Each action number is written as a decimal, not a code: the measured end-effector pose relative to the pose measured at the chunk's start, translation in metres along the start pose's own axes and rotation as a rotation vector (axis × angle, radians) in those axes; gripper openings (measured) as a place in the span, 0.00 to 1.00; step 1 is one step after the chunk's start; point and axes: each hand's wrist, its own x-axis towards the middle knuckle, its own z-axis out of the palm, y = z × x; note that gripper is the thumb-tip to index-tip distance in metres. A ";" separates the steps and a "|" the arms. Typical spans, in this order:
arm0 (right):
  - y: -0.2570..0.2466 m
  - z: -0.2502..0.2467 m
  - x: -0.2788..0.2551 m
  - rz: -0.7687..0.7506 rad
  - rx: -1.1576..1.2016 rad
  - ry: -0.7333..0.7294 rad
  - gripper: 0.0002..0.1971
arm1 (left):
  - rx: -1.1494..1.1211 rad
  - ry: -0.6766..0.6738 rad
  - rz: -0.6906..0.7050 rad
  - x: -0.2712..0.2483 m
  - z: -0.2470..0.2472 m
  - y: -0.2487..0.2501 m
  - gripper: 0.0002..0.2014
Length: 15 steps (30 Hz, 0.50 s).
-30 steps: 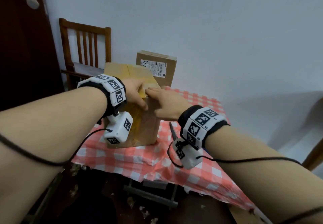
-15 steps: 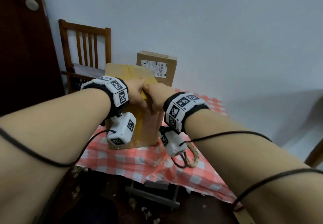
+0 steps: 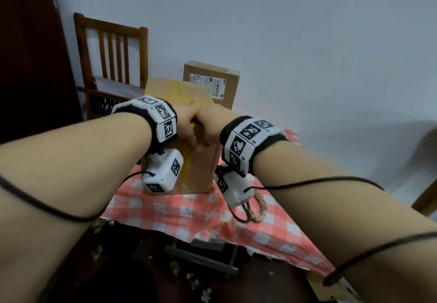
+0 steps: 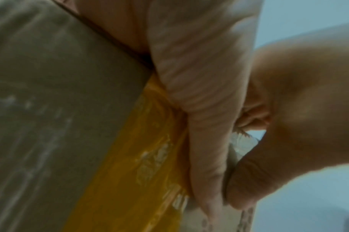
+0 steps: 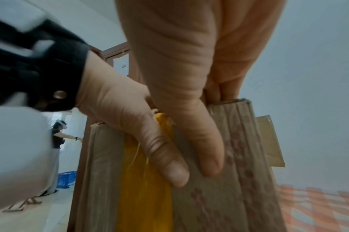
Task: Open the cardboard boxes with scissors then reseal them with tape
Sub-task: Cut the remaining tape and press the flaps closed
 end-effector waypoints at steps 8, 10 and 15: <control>-0.004 0.009 0.009 0.098 0.090 0.000 0.27 | -0.064 -0.004 -0.036 -0.004 -0.002 0.003 0.62; -0.004 0.007 0.001 0.071 0.062 0.033 0.25 | -0.082 0.001 -0.045 -0.005 -0.002 0.003 0.61; -0.001 0.014 -0.018 -0.018 -0.047 0.175 0.14 | -0.034 -0.009 -0.063 -0.003 -0.002 0.007 0.63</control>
